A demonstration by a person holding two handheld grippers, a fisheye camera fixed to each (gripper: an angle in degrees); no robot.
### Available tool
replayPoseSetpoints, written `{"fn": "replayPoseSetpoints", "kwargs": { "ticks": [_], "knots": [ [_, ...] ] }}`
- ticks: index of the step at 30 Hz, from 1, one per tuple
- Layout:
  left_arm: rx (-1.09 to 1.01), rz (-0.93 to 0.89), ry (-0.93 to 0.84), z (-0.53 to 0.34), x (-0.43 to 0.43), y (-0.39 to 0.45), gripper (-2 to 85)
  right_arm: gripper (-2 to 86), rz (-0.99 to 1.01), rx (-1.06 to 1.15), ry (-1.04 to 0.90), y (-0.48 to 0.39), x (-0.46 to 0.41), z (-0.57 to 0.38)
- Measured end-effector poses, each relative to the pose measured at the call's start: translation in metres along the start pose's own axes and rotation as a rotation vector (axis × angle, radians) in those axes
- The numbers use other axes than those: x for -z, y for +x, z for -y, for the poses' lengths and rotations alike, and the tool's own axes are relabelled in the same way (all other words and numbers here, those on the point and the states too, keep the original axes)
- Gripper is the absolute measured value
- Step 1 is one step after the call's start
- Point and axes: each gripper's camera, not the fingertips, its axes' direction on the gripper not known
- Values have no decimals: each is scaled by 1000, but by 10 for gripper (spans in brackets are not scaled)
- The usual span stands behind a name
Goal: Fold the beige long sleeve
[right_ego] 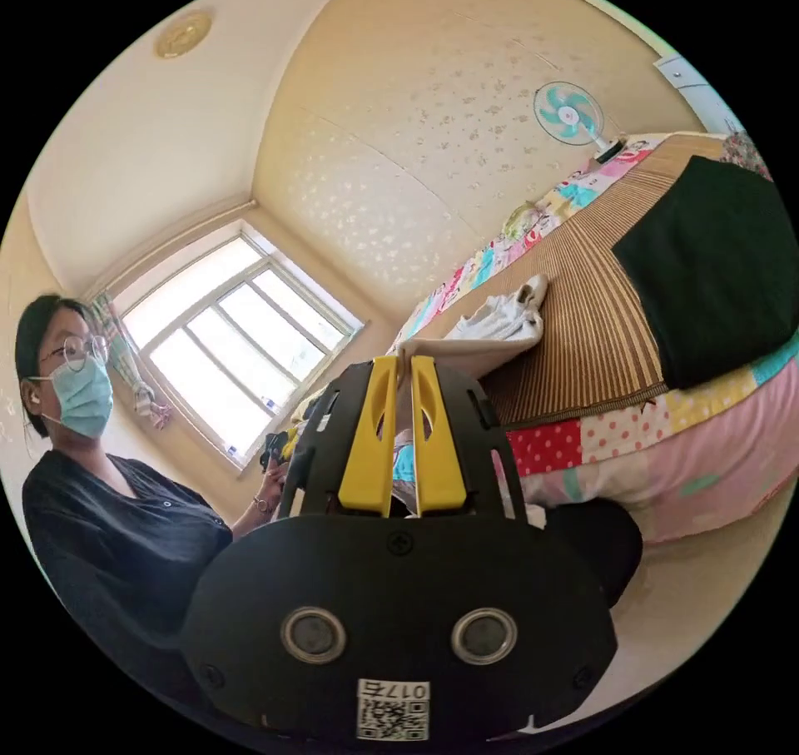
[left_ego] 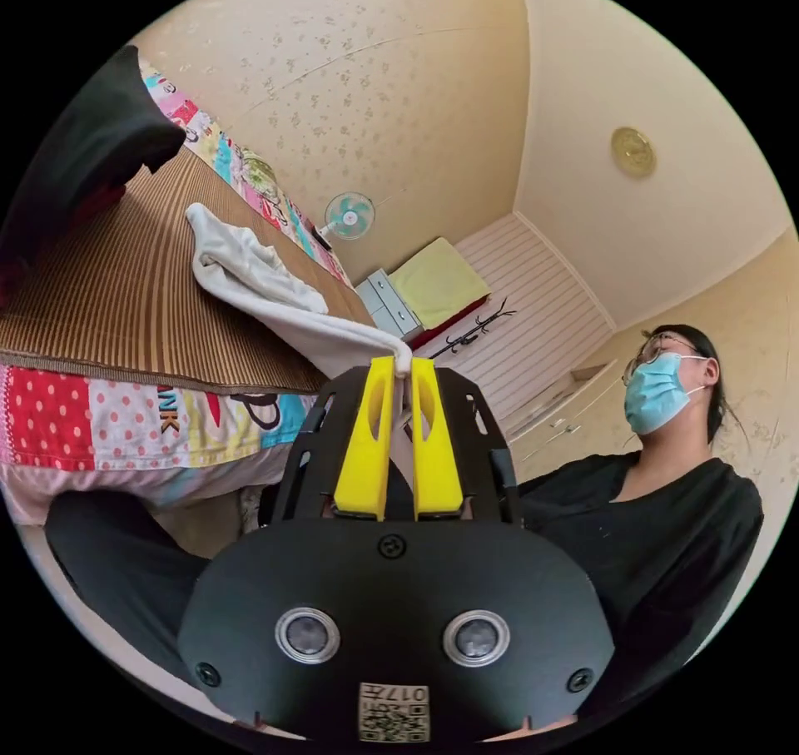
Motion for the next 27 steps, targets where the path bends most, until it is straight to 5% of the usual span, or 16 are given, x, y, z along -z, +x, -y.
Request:
{"fn": "replayPoseSetpoints", "kwargs": {
  "ticks": [4, 9, 14, 27],
  "knots": [
    [63, -138, 117, -6, 26, 7, 35, 30, 120, 65, 123, -17, 36, -7],
    [253, 37, 204, -17, 19, -29, 34, 29, -50, -176, 94, 34, 11, -21],
    [208, 135, 342, 30, 5, -36, 35, 29, -81, -135, 161, 49, -31, 1],
    [326, 514, 413, 212, -99, -175, 41, 39, -508, -343, -33, 246, -297, 99]
  ]
}}
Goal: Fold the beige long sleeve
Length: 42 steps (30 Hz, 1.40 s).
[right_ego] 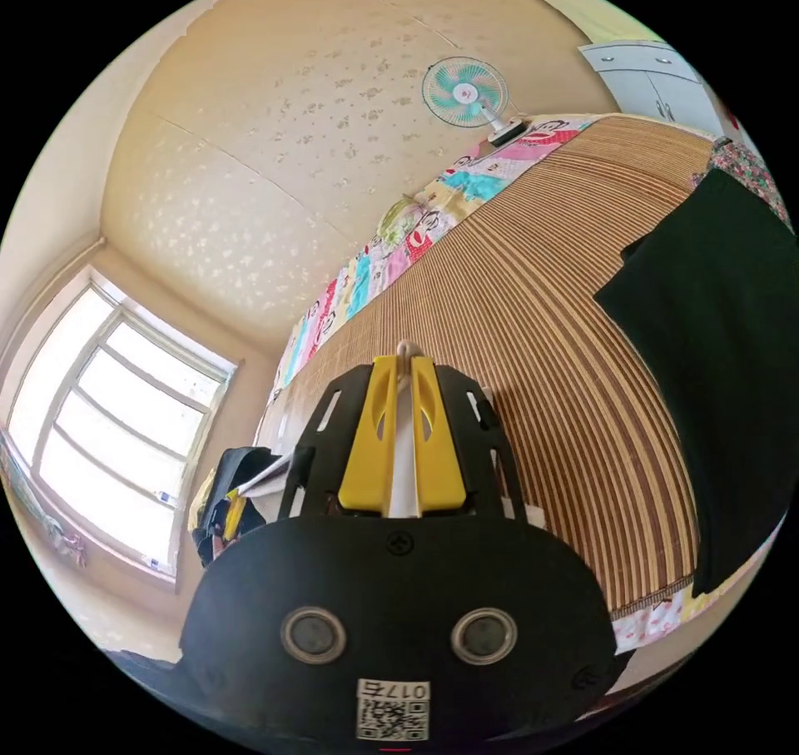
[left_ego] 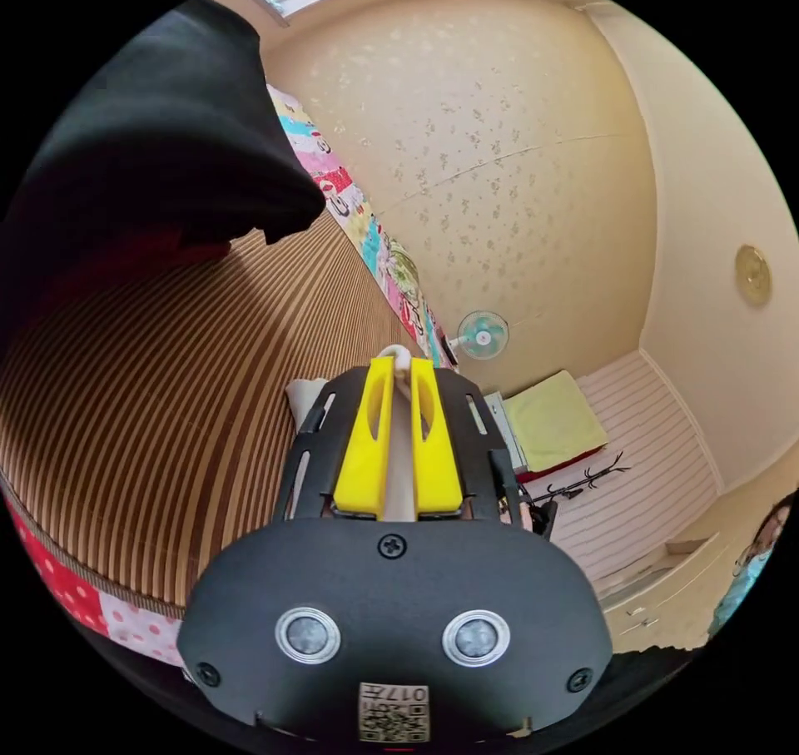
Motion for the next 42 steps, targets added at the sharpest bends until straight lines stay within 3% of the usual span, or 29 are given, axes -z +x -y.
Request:
{"fn": "replayPoseSetpoints", "kwargs": {
  "ticks": [2, 6, 8, 11, 17, 20, 21, 22, 24, 26, 30, 32, 37, 42],
  "knots": [
    [27, 51, -14, 8, -34, -13, 45, 45, -2, -28, -1, 13, -37, -4],
    [33, -25, 20, 6, -58, -32, 82, 82, -55, 8, 55, 33, -87, -24],
    [-20, 10, 77, 2, -52, -32, 109, 100, -46, 59, 83, 33, -94, -34],
    [-112, 6, 27, -9, -47, -24, 116, 101, 54, 222, 72, 14, -100, -63],
    [-265, 148, -117, -81, -43, -2, 117, 101, -9, 577, -243, -47, -199, -162],
    [-267, 259, -245, -112, -51, 1, 118, 106, -252, 661, -349, -49, -273, -203],
    [-261, 285, -276, -116, -52, 1, 120, 103, -447, 637, -358, -31, -306, -211],
    [-280, 308, -301, -126, -48, 4, 124, 98, -458, 629, -358, -9, -327, -221],
    [-283, 319, -287, -141, -32, 4, 128, 88, -389, 564, -313, 6, -329, -226],
    [-215, 286, -302, -156, -17, -7, 135, 79, -441, 518, -292, 4, -336, -233],
    [-91, 205, -378, -166, -27, -42, 133, 80, -395, 623, -206, -39, -341, -284],
    [-49, 102, -401, -169, -32, -57, 125, 84, -333, 671, -267, -66, -356, -307],
    [-20, 86, -348, -179, -27, -62, 94, 112, -31, 736, -663, -145, -439, -377],
    [-68, -2, -300, -186, -21, -43, 41, 146, -54, 736, -845, -185, -524, -441]
  ]
}}
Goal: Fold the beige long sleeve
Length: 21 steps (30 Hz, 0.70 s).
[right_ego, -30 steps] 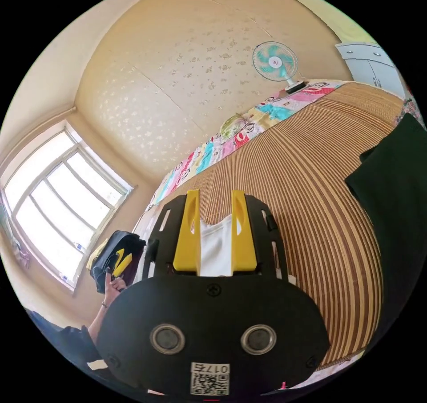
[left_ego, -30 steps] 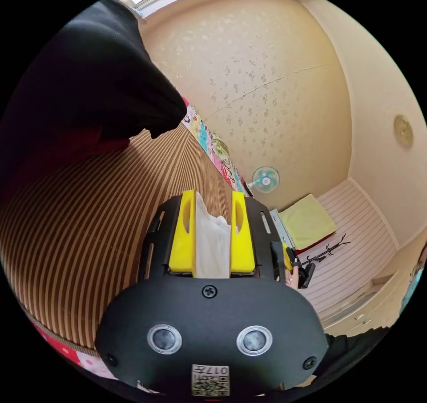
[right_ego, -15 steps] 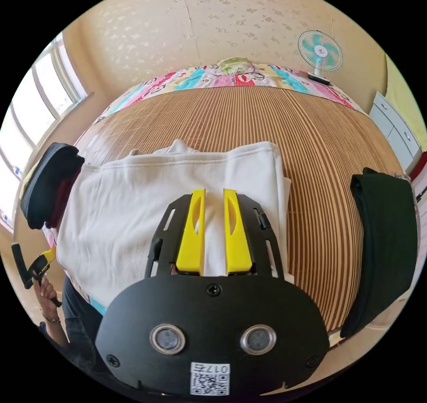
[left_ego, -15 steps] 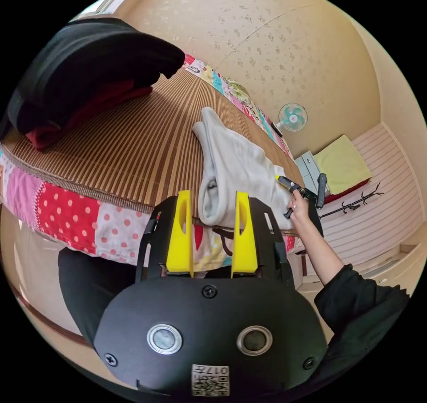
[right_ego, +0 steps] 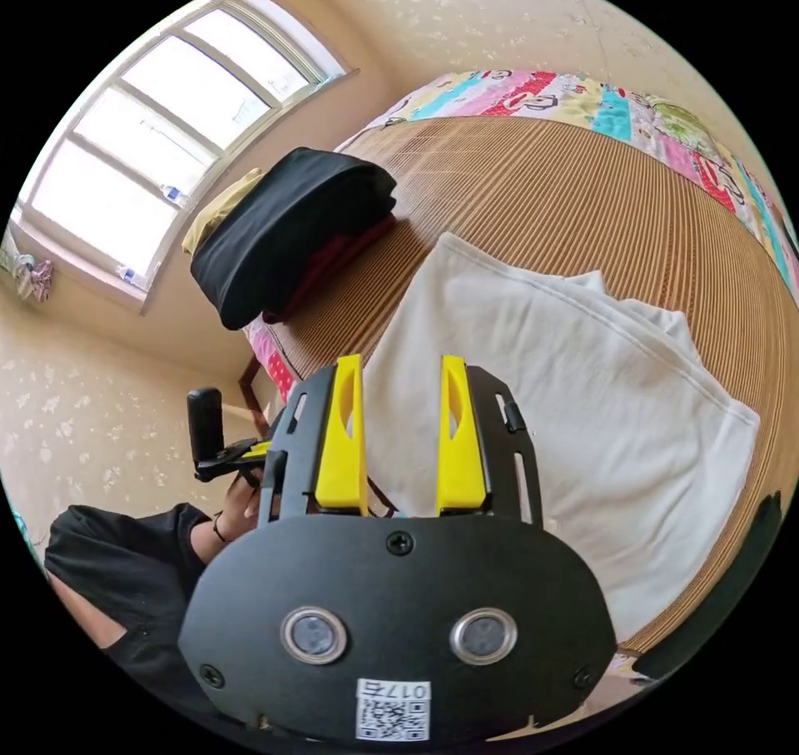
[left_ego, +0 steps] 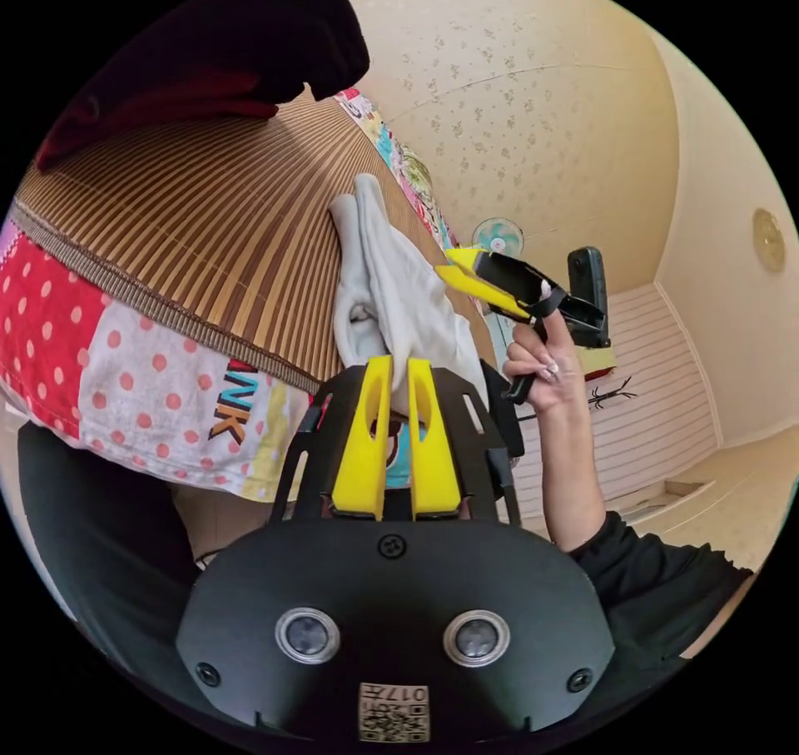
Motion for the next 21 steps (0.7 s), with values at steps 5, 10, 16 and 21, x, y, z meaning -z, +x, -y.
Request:
{"fn": "replayPoseSetpoints", "kwargs": {
  "ticks": [5, 10, 16, 21],
  "knots": [
    [-78, 51, 65, -11, 13, 35, 39, 175, -164, 20, -204, -49, -88, 47],
    [-44, 12, 114, -30, 20, 32, 39, 177, -427, 27, -407, -78, -175, 74],
    [-77, -19, 179, -54, 32, 35, 38, 181, -758, 131, -482, -120, -233, 65],
    [-133, -63, 203, -78, 35, 40, 37, 196, -874, 132, -446, -131, -229, 47]
  ]
}}
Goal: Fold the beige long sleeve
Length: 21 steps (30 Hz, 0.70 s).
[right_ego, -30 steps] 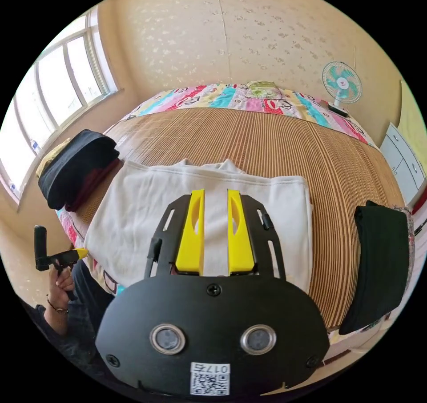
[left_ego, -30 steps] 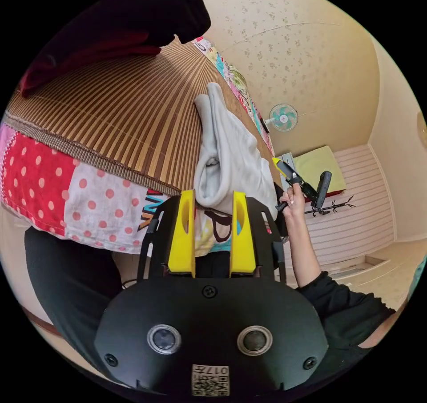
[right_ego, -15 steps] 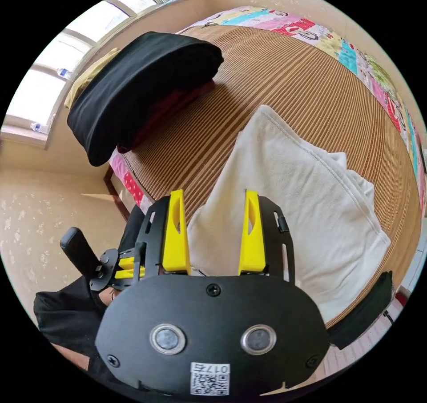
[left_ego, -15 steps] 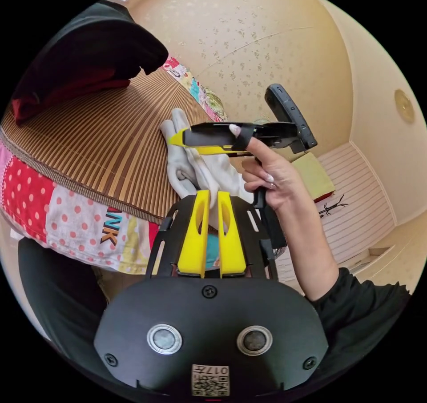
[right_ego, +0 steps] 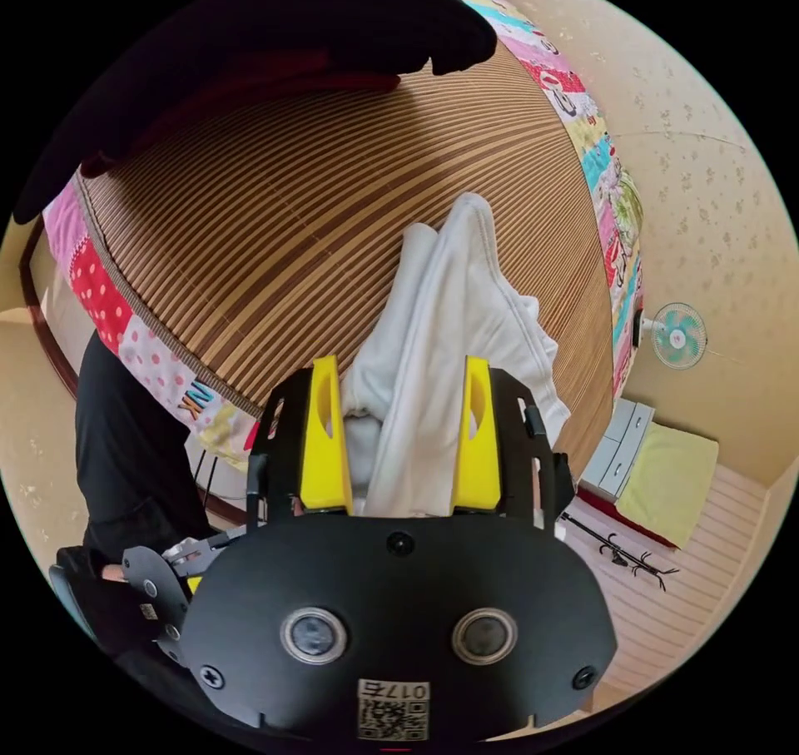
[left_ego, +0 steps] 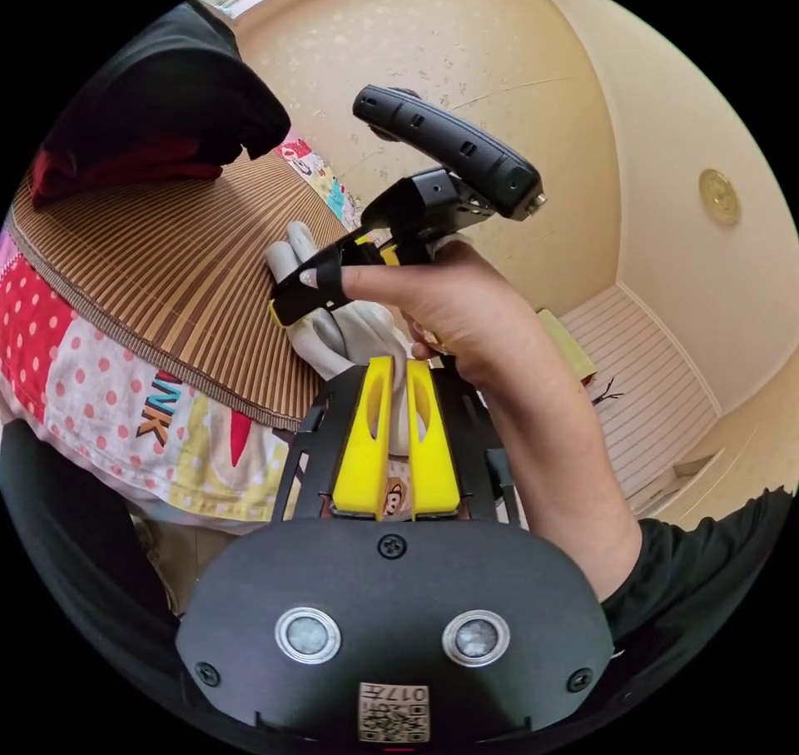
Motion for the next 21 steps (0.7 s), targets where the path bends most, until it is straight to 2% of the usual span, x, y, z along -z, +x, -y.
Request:
{"fn": "replayPoseSetpoints", "kwargs": {
  "ticks": [7, 12, 14, 17, 21],
  "knots": [
    [-82, 24, 7, -24, 4, 19, 38, 180, 36, 149, -248, -10, -34, 4],
    [-94, 43, -1, -36, 13, 15, 39, 115, -29, 238, -282, -6, -37, -7],
    [-104, 48, -2, -40, 19, 7, 48, 95, -8, 261, -233, 9, -30, -15],
    [-137, 22, 16, -40, 30, -4, 68, 80, 148, 222, -102, 63, -11, -40],
    [-118, 4, 141, -38, 60, -23, 77, 73, 520, 82, 148, 180, 20, -97]
  ]
}}
